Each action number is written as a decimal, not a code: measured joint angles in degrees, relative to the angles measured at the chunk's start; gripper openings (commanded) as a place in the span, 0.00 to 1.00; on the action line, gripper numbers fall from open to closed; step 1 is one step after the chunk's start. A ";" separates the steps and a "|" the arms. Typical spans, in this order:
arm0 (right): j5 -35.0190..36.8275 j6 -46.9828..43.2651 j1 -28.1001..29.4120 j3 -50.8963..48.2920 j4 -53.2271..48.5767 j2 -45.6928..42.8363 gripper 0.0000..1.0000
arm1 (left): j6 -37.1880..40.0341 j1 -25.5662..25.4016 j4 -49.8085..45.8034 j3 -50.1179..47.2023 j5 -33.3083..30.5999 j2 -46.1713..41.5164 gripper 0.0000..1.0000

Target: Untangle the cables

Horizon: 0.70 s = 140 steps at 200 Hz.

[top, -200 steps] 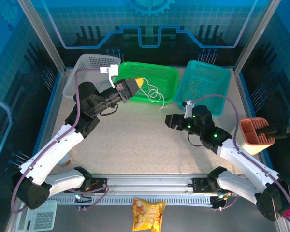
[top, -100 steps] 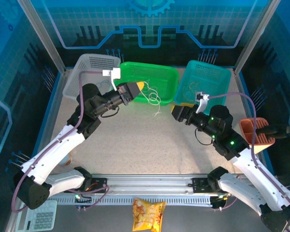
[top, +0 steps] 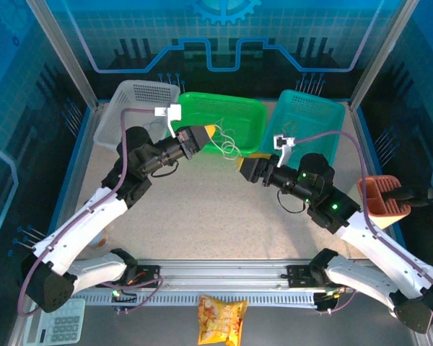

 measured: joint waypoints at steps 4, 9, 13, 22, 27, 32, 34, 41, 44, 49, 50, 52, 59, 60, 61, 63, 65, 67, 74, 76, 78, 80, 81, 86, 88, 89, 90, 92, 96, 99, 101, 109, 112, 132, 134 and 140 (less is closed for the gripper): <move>0.02 0.00 0.13 0.26 0.15 0.09 0.70 | 0.00 0.00 0.00 0.00 0.00 0.00 0.00; 0.13 0.00 0.31 0.52 0.57 0.31 0.70 | 0.00 0.00 0.00 0.00 0.02 -0.02 0.00; 0.15 0.00 0.42 0.70 0.85 0.46 0.70 | 0.00 0.00 0.02 0.00 0.00 -0.02 0.00; 0.17 0.00 0.52 0.87 1.64 0.85 0.69 | -0.02 0.00 0.00 0.00 0.00 -0.07 0.00; 0.20 0.00 0.59 0.92 1.90 1.14 0.69 | -0.02 0.00 0.02 0.00 0.00 -0.07 0.00; 0.24 0.02 0.66 0.92 2.21 1.42 0.68 | -0.02 0.00 0.02 0.00 0.00 -0.09 0.00; 0.26 0.02 0.66 0.92 2.32 1.55 0.68 | -0.02 0.00 0.00 0.00 0.00 -0.11 0.00; 0.33 0.02 0.74 0.92 2.54 2.08 0.68 | -0.02 0.00 0.02 0.00 0.02 -0.11 0.00; 0.33 0.04 0.76 0.92 2.60 2.29 0.67 | -0.02 0.00 0.02 0.00 0.02 -0.13 0.00; 0.33 0.07 0.79 0.92 2.78 2.73 0.67 | -0.02 0.00 0.02 0.00 0.00 -0.15 0.00; 0.33 0.07 0.79 0.92 2.82 2.84 0.66 | -0.02 0.00 0.02 0.00 0.02 -0.15 0.00; 0.33 0.07 0.79 0.92 2.89 2.97 0.66 | -0.02 0.00 0.02 0.00 0.02 -0.15 0.00; 0.35 0.22 0.79 0.92 3.17 3.63 0.64 | -0.02 0.00 0.00 0.00 0.00 -0.17 0.00; 0.35 0.20 0.79 0.92 3.21 3.69 0.64 | -0.02 0.00 0.02 0.00 0.00 -0.17 0.00; 0.33 0.20 0.79 0.92 3.23 3.82 0.64 | -0.02 0.00 0.02 0.00 0.00 -0.17 0.00; 0.33 0.24 0.79 0.92 3.30 3.98 0.63 | -0.02 0.00 0.02 0.00 0.02 -0.20 0.00; 0.33 0.33 0.79 0.92 3.41 4.15 0.62 | -0.02 0.00 0.02 0.00 0.02 -0.22 0.00; 0.33 0.26 0.79 0.92 3.48 4.35 0.61 | -0.02 0.00 0.02 0.00 0.00 -0.22 0.00; 0.33 0.31 0.79 0.92 3.72 4.87 0.57 | -0.02 0.00 0.02 0.00 0.00 -0.28 0.00; 0.28 0.59 0.79 0.92 3.85 5.03 0.56 | -0.02 0.00 0.02 0.00 0.00 -0.28 0.00; 0.31 0.68 0.79 0.92 3.87 5.11 0.54 | -0.02 0.00 0.02 0.00 0.02 -0.31 0.00; 0.31 0.50 0.79 0.92 3.98 5.25 0.52 | -0.02 0.00 0.02 0.00 0.02 -0.33 0.00; 0.31 0.42 0.79 0.92 4.02 5.31 0.51 | -0.02 0.00 0.02 0.00 0.00 -0.33 0.00; 0.31 0.74 0.79 0.92 4.17 5.57 0.45 | -0.02 0.00 0.02 0.00 0.00 -0.35 0.00; 0.31 0.46 0.81 0.92 4.39 5.68 0.43 | -0.02 0.00 0.02 0.00 0.00 -0.37 0.00; 0.28 0.61 0.81 0.92 4.46 5.70 0.42 | -0.02 0.00 0.02 0.00 0.00 -0.37 0.00; 0.28 0.83 0.81 0.92 4.48 5.75 0.40 | -0.02 0.00 0.02 0.00 0.00 -0.37 0.00; 0.31 0.96 0.79 0.92 4.50 5.84 0.38 | -0.02 0.00 0.02 0.00 0.02 -0.39 0.00; 0.22 0.85 0.83 0.92 4.83 5.97 0.33 | -0.02 0.00 0.02 0.00 0.02 -0.42 0.00; 0.20 1.11 0.83 0.92 4.85 6.08 0.28 | -0.02 0.00 0.02 0.00 0.00 -0.42 0.00; 0.15 0.66 0.85 0.92 5.03 6.10 0.26 | -0.02 0.00 0.02 0.00 0.00 -0.42 0.00; 0.07 1.01 0.87 0.92 5.33 6.21 0.16 | -0.02 0.00 0.02 0.00 0.00 -0.44 0.00; 0.13 1.42 0.85 0.92 5.31 6.21 0.11 | -0.02 0.00 0.02 0.00 0.00 -0.44 0.00; 0.22 1.53 0.87 0.90 5.53 6.05 0.00 | 0.00 0.00 0.02 0.00 -0.26 -0.44 0.00; 0.33 1.05 0.87 0.90 5.53 5.95 0.00 | 0.00 0.00 0.00 0.00 -0.31 -0.44 0.00; 0.50 1.07 0.85 0.90 5.31 5.73 0.00 | -0.02 0.00 0.02 -0.02 -0.44 -0.44 0.00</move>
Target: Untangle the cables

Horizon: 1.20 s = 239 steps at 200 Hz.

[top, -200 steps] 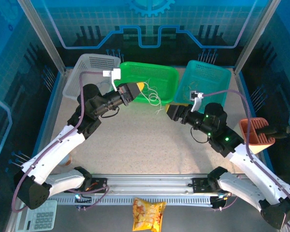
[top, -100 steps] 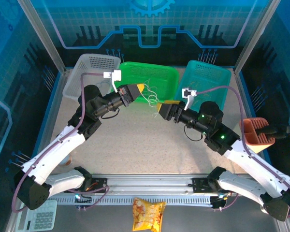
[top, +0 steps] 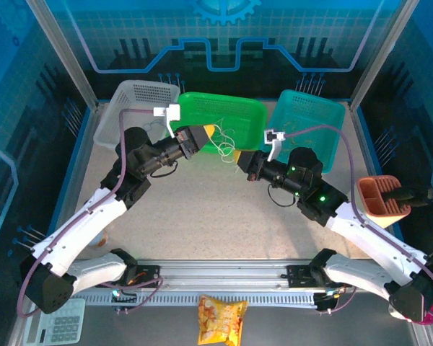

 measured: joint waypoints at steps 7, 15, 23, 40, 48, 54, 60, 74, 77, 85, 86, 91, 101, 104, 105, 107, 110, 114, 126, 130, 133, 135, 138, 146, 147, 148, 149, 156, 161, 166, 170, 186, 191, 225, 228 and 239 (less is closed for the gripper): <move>0.42 -0.04 -0.04 -0.17 -0.26 -0.52 0.00 | 0.02 0.00 0.04 -0.17 -0.22 0.00 0.00; 1.11 -0.33 -0.22 -0.50 -0.83 -1.51 0.00 | 0.04 0.00 -0.02 -0.44 -0.46 -0.09 0.00; 1.62 -0.72 -0.59 -0.94 -1.53 -2.69 0.00 | 0.17 0.00 -0.07 -0.74 -0.66 -0.15 0.00; 2.84 -1.55 -2.38 -1.57 -3.67 -5.49 0.00 | 0.76 0.00 -0.17 -1.22 -1.11 -0.22 0.00; 3.50 -1.95 -3.89 -1.75 -4.90 -6.88 0.00 | 1.16 0.02 -0.22 -1.49 -1.46 -0.33 0.00; 4.00 -2.21 -5.05 -1.86 -5.73 -7.85 0.00 | 1.27 0.13 -0.20 -1.75 -1.55 -0.46 0.00; 4.42 -2.45 -6.34 -1.92 -6.67 -8.79 0.00 | 1.29 0.24 -0.26 -2.12 -1.75 -0.68 0.00; 5.46 -2.89 -9.25 -1.97 -8.79 -10.82 0.00 | 1.31 0.59 -0.26 -3.04 -1.97 -1.22 0.00; 5.57 -3.02 -9.86 -1.97 -9.18 -11.23 0.00 | 1.31 0.72 -0.28 -3.26 -1.97 -1.36 0.00; 5.92 -3.28 -11.21 -1.97 -10.14 -12.11 0.00 | 1.33 1.05 -0.31 -3.87 -2.03 -1.68 0.00; 5.97 -3.30 -11.32 -1.97 -10.19 -12.20 0.00 | 1.33 1.07 -0.31 -3.91 -2.03 -1.70 0.00; 6.05 -3.45 -12.09 -1.97 -10.82 -12.68 0.00 | 1.33 1.29 -0.33 -4.28 -2.10 -1.90 0.00; 6.36 -3.76 -13.38 -1.97 -11.87 -13.49 0.00 | 1.33 1.64 -0.39 -4.98 -2.14 -2.23 0.00; 6.40 -3.85 -13.68 -1.97 -12.11 -13.64 0.00 | 1.36 1.73 -0.42 -5.14 -2.14 -2.27 0.00; 6.40 -3.89 -13.75 -1.95 -12.17 -13.68 0.00 | 1.36 1.75 -0.42 -5.16 -2.14 -2.29 0.00; 6.45 -3.96 -13.97 -1.97 -12.33 -13.79 0.00 | 1.36 1.81 -0.48 -5.25 -2.14 -2.34 0.00; 6.51 -4.02 -14.25 -1.95 -12.55 -13.92 0.00 | 1.38 1.90 -0.50 -5.38 -2.12 -2.36 0.00; 6.60 -4.13 -14.53 -1.95 -12.81 -14.03 0.00 | 1.42 2.01 -0.48 -5.57 -2.14 -2.43 0.00; 6.91 -4.46 -15.39 -1.95 -13.60 -14.25 0.00 | 1.46 2.40 -0.52 -6.01 -2.14 -2.62 0.00; 6.99 -4.55 -15.58 -1.92 -13.84 -14.25 0.00 | 1.46 2.51 -0.50 -6.16 -2.14 -2.71 0.00; 7.04 -4.59 -15.69 -1.92 -13.92 -14.25 0.00 | 1.46 2.62 -0.50 -6.27 -2.14 -2.80 0.00; 7.04 -4.63 -15.80 -1.92 -14.03 -14.25 0.00 | 1.46 2.71 -0.52 -6.34 -2.14 -2.84 0.00; 7.04 -4.74 -15.93 -1.92 -14.23 -14.25 0.00 | 1.46 2.80 -0.55 -6.45 -2.14 -2.91 0.00; 7.17 -4.94 -16.17 -1.92 -14.60 -14.25 0.00 | 1.46 3.04 -0.52 -6.75 -2.14 -3.13 0.00; 7.19 -5.01 -16.20 -1.92 -14.64 -14.25 0.00 | 1.49 3.04 -0.52 -6.78 -2.14 -3.13 0.00; 7.21 -5.03 -16.22 -1.92 -14.67 -14.25 0.00 | 1.46 3.08 -0.57 -6.82 -2.14 -3.15 0.00; 7.26 -5.03 -16.26 -1.92 -14.71 -14.25 0.00 | 1.46 3.10 -0.57 -6.84 -2.14 -3.19 0.00; 7.34 -5.18 -16.44 -1.92 -14.88 -14.25 0.00 | 1.46 3.30 -0.57 -7.21 -2.12 -3.39 0.00; 7.43 -5.25 -16.63 -1.92 -14.93 -14.29 0.00 | 1.46 3.45 -0.55 -7.61 -2.14 -3.61 0.00; 7.45 -5.31 -16.81 -1.79 -15.21 -14.32 0.00 | 1.46 3.58 -0.55 -8.04 -2.14 -3.80 0.00; 7.45 -5.44 -16.98 -1.60 -15.43 -14.34 0.00 | 1.49 3.69 -0.55 -8.37 -2.14 -3.98 0.00; 7.48 -5.73 -17.62 -0.55 -15.69 -14.36 0.00 | 1.49 3.96 -0.94 -9.92 -2.16 -4.57 0.00; 7.48 -5.86 -17.84 -0.02 -15.72 -14.34 0.00 | 1.51 4.00 -1.07 -10.43 -2.16 -4.72 0.00; 6.43 -6.32 -18.27 3.85 -15.72 -13.42 0.00 | 1.66 4.13 -2.21 -13.49 -2.12 -5.29 0.00; 6.23 -6.32 -18.27 4.28 -15.67 -13.22 0.00 | 1.66 4.13 -2.32 -13.70 -2.12 -5.35 0.00; 5.18 -6.29 -18.27 5.42 -15.32 -12.35 0.00 | 1.68 4.13 -2.64 -14.25 -2.10 -5.51 0.00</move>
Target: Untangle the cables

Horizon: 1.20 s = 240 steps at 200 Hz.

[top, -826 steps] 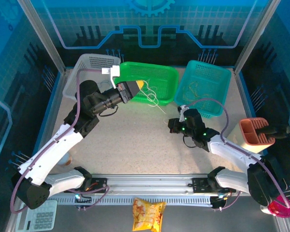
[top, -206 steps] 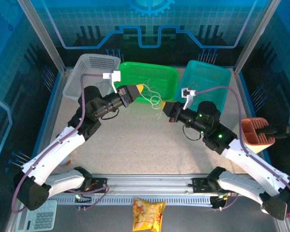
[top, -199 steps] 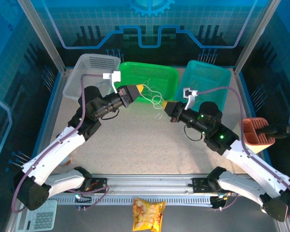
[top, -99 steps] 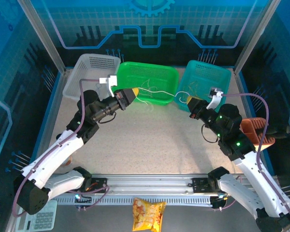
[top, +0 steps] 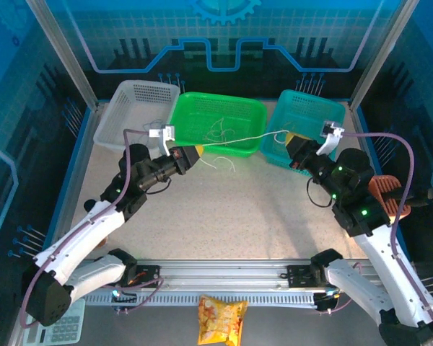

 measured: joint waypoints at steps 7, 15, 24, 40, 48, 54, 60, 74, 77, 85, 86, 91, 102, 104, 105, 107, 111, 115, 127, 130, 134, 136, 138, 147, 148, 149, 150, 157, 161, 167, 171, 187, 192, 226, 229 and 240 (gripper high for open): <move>-0.79 0.00 0.00 0.63 0.33 0.68 0.00 | 0.04 0.00 -0.09 -0.15 0.00 -0.04 0.00; -1.44 0.02 0.00 1.22 0.79 1.46 0.00 | 0.07 0.00 -0.11 -0.26 0.00 -0.13 0.00; -2.29 0.04 0.00 1.86 1.42 2.45 0.00 | 0.22 0.02 -0.17 -0.28 0.02 -0.15 0.00; -3.67 0.26 0.02 3.02 2.25 4.09 0.00 | 0.52 0.02 -0.22 -0.31 0.02 -0.15 0.03; -4.15 0.28 0.02 3.78 2.56 4.87 0.00 | 0.81 0.02 -0.24 -0.31 0.02 -0.15 0.06; -4.46 0.28 0.11 4.46 2.86 5.53 0.00 | 0.90 0.02 -0.26 -0.31 0.02 -0.15 0.10; -4.74 0.26 0.22 5.22 3.21 6.25 0.00 | 1.05 0.02 -0.24 -0.31 0.02 -0.15 0.15; -5.33 0.24 0.61 7.32 4.02 8.00 0.00 | 0.98 0.02 -0.28 -0.31 0.02 -0.17 0.36; -5.40 0.24 0.68 7.78 4.24 8.37 0.00 | 1.22 0.02 -0.35 -0.31 0.02 -0.17 0.40; -5.62 0.22 1.05 9.11 4.94 9.44 0.00 | 1.36 0.02 -0.42 -0.31 0.02 -0.17 0.55; -5.68 0.22 1.09 9.25 4.96 9.55 0.00 | 1.44 0.02 -0.44 -0.31 0.02 -0.17 0.57; -5.75 0.22 1.33 10.14 5.33 10.25 0.00 | 1.14 0.02 -0.46 -0.31 0.04 -0.17 0.67; -5.81 0.20 1.84 12.11 5.95 11.87 0.00 | 1.25 0.02 -0.50 -0.31 0.00 -0.22 0.86; -5.81 0.17 1.97 12.55 6.14 12.24 0.00 | 1.29 0.02 -0.50 -0.31 0.00 -0.24 0.89; -5.81 0.15 2.01 12.68 6.16 12.39 0.00 | 1.27 0.02 -0.50 -0.31 0.00 -0.26 0.90; -5.79 0.13 2.08 12.96 6.25 12.63 0.00 | 1.27 0.02 -0.52 -0.31 0.00 -0.28 0.93; -5.84 0.07 2.23 13.62 6.56 13.18 0.00 | 1.22 0.02 -0.61 -0.31 0.00 -0.37 0.97; -5.84 0.00 2.45 14.38 6.71 13.88 0.00 | 1.20 0.02 -0.66 -0.31 -0.02 -0.44 0.99; -6.01 -0.31 2.97 16.85 7.15 16.04 0.00 | 1.18 0.07 -0.94 -0.31 -0.09 -0.81 0.99; -6.01 -0.46 3.10 17.66 7.28 16.65 0.00 | 1.05 0.07 -0.98 -0.31 -0.11 -0.87 0.99; -6.05 -0.55 3.26 18.47 7.48 17.44 0.00 | 1.09 0.07 -0.98 -0.31 -0.24 -1.01 0.99; -6.12 -0.68 3.30 18.95 7.50 17.81 0.00 | 1.07 0.07 -0.98 -0.31 -0.24 -1.07 0.99; -6.21 -0.70 3.32 19.47 7.65 18.27 0.00 | 1.09 0.07 -0.98 -0.31 -0.28 -1.11 0.99; -6.29 -1.03 3.56 21.53 7.93 20.00 0.00 | 1.07 0.07 -1.16 -0.31 -0.50 -1.42 0.99; -6.36 -1.09 3.56 21.88 7.96 20.28 0.00 | 1.07 0.07 -1.18 -0.31 -0.52 -1.44 0.99; -6.38 -1.09 3.56 22.08 8.02 20.44 0.00 | 1.09 0.07 -1.20 -0.31 -0.57 -1.46 0.99; -6.40 -1.09 3.56 22.27 8.07 20.59 0.00 | 1.09 0.07 -1.25 -0.31 -0.68 -1.49 0.99; -6.56 -1.31 3.58 23.91 8.33 22.03 0.00 | 1.09 0.07 -1.40 -0.31 -0.94 -1.68 0.99; -6.71 -1.49 3.58 24.85 8.48 22.86 0.00 | 1.07 0.07 -1.53 -0.31 -1.20 -1.79 0.99; -6.84 -1.68 3.58 26.27 8.87 24.13 0.00 | 1.07 0.07 -1.79 -0.31 -1.68 -1.97 0.99; -6.84 -1.77 3.58 27.12 9.05 24.87 0.00 | 1.07 0.07 -1.97 -0.28 -1.97 -2.08 0.99; -6.91 -2.43 3.63 30.14 9.77 27.89 0.00 | 1.07 0.07 -2.93 -0.28 -3.72 -2.84 0.99; -6.86 -2.54 3.63 31.06 10.08 28.85 0.00 | 1.07 0.07 -3.21 -0.28 -4.33 -3.17 0.99; -6.82 -3.45 3.63 36.04 12.74 35.06 0.00 | 1.31 0.39 -5.57 0.22 -7.58 -5.60 0.99; -6.84 -3.45 3.63 36.48 12.98 35.69 0.00 | 1.33 0.48 -5.75 0.35 -7.78 -5.75 0.99; -6.84 -3.45 3.63 37.94 14.19 37.79 0.00 | 1.49 0.87 -6.62 1.20 -8.48 -6.25 0.99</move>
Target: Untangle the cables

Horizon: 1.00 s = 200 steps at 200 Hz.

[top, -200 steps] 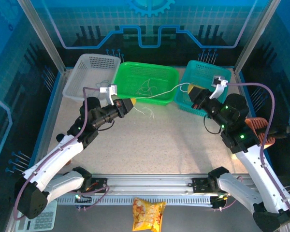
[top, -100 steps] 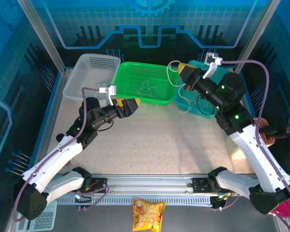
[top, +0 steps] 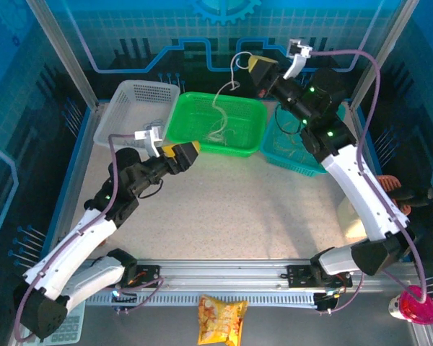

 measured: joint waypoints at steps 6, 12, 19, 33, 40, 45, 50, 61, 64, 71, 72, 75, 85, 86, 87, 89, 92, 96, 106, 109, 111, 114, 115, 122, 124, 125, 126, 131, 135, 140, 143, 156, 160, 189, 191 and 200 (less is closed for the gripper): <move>-0.02 0.00 0.00 0.83 0.96 1.38 0.00 | 0.02 0.20 -0.37 0.46 -0.37 -0.20 0.99; -0.02 0.02 -0.02 1.51 1.79 2.60 0.00 | 0.04 0.46 -0.72 0.94 -0.63 -0.48 0.99; -0.02 0.07 -0.02 2.16 2.82 4.04 0.00 | 0.07 0.70 -0.94 1.40 -0.94 -0.76 0.99; -0.17 0.26 -0.11 3.15 4.90 6.73 0.00 | 0.48 1.16 -1.38 2.19 -1.40 -1.49 0.99; -0.24 0.59 -0.11 3.74 5.97 8.37 0.00 | 0.70 1.40 -1.57 2.43 -1.55 -1.88 0.99; -0.33 0.90 -0.13 4.13 6.36 9.38 0.00 | 0.87 1.55 -1.64 2.54 -1.66 -2.14 0.99; -0.44 1.16 -0.13 4.55 7.28 10.56 0.00 | 0.90 1.73 -1.79 2.60 -1.79 -2.43 0.99; -0.48 1.64 -0.13 5.62 8.41 13.03 0.00 | 0.96 2.10 -2.10 2.71 -1.84 -2.84 0.99; -0.48 1.79 -0.15 5.92 8.61 13.62 0.00 | 0.98 2.19 -2.14 2.71 -1.84 -2.91 0.99; -0.55 2.19 -0.24 6.51 9.03 14.97 0.00 | 1.03 2.38 -2.34 2.75 -1.84 -3.02 0.99; -0.55 2.23 -0.24 6.60 9.07 15.10 0.00 | 1.05 2.38 -2.38 2.78 -1.84 -3.04 0.99; -0.59 2.32 -0.26 6.91 9.14 15.76 0.00 | 1.05 2.47 -2.45 2.78 -1.84 -3.08 0.99; -0.66 2.69 -0.48 7.85 9.33 17.42 0.00 | 1.05 2.69 -2.71 2.80 -1.84 -3.13 0.99; -0.68 2.69 -0.50 7.91 9.35 17.53 0.00 | 1.05 2.69 -2.73 2.80 -1.84 -3.13 0.99; -0.66 2.71 -0.50 8.00 9.35 17.66 0.00 | 1.05 2.73 -2.78 2.80 -1.84 -3.13 0.99; -0.66 2.84 -0.52 8.20 9.38 18.01 0.00 | 1.05 2.75 -2.84 2.80 -1.81 -3.13 0.99; -0.66 2.86 -0.61 8.52 9.40 18.40 0.00 | 1.05 2.84 -2.91 2.80 -1.81 -3.13 0.99; -0.68 3.04 -0.70 8.90 9.38 18.93 0.00 | 1.05 2.91 -3.02 2.80 -1.81 -3.13 0.99; -0.68 3.13 -0.87 9.75 9.38 19.93 0.00 | 1.05 3.02 -3.30 2.80 -1.81 -3.13 0.99; -0.68 3.17 -0.92 9.92 9.40 20.20 0.00 | 1.05 3.06 -3.32 2.80 -1.81 -3.13 0.99; -0.68 3.19 -0.98 10.03 9.40 20.33 0.00 | 1.03 3.10 -3.34 2.80 -1.81 -3.13 0.99; -0.68 3.23 -1.01 10.08 9.42 20.46 0.00 | 1.03 3.13 -3.34 2.80 -1.79 -3.13 0.99; -0.68 3.26 -1.03 10.12 9.44 20.55 0.00 | 1.03 3.13 -3.34 2.80 -1.79 -3.13 0.99; -0.70 3.26 -1.14 10.23 9.40 20.81 0.00 | 1.03 3.26 -3.34 2.80 -1.79 -3.13 0.99; -0.70 3.26 -1.16 10.25 9.40 20.85 0.00 | 1.03 3.28 -3.34 2.80 -1.79 -3.13 0.99; -0.72 3.26 -1.18 10.27 9.38 20.90 0.00 | 1.03 3.28 -3.34 2.80 -1.79 -3.13 0.99; -0.70 3.26 -1.20 10.29 9.40 20.92 0.00 | 1.03 3.30 -3.34 2.80 -1.79 -3.13 0.99; -0.81 3.26 -1.25 10.29 9.35 21.05 0.00 | 1.01 3.32 -3.32 2.80 -1.79 -3.13 0.99; -0.85 3.26 -1.27 10.29 9.31 21.16 0.00 | 0.98 3.39 -3.32 2.80 -1.79 -3.13 0.99; -0.87 3.26 -1.31 10.29 9.31 21.29 0.00 | 0.92 3.43 -3.32 2.80 -1.79 -3.13 0.99; -0.87 3.26 -1.31 10.25 9.31 21.40 0.00 | 0.90 3.45 -3.32 2.80 -1.79 -3.13 0.99; -0.92 3.26 -1.31 9.31 9.49 21.53 0.00 | 0.87 3.52 -3.32 2.80 -1.75 -3.13 0.99; -0.98 3.26 -1.31 8.83 9.62 21.53 0.00 | 0.87 3.54 -3.32 2.80 -1.75 -3.13 0.99; -1.27 3.26 -1.31 4.24 9.88 22.49 0.00 | 0.83 3.63 -3.32 2.80 -1.42 -3.13 0.99; -1.33 3.26 -1.31 4.02 9.90 22.64 0.00 | 0.83 3.63 -3.32 2.80 -1.36 -3.13 0.99; -1.57 3.17 -1.29 2.84 9.64 23.67 0.00 | 0.81 3.63 -3.32 2.80 -1.33 -3.15 0.99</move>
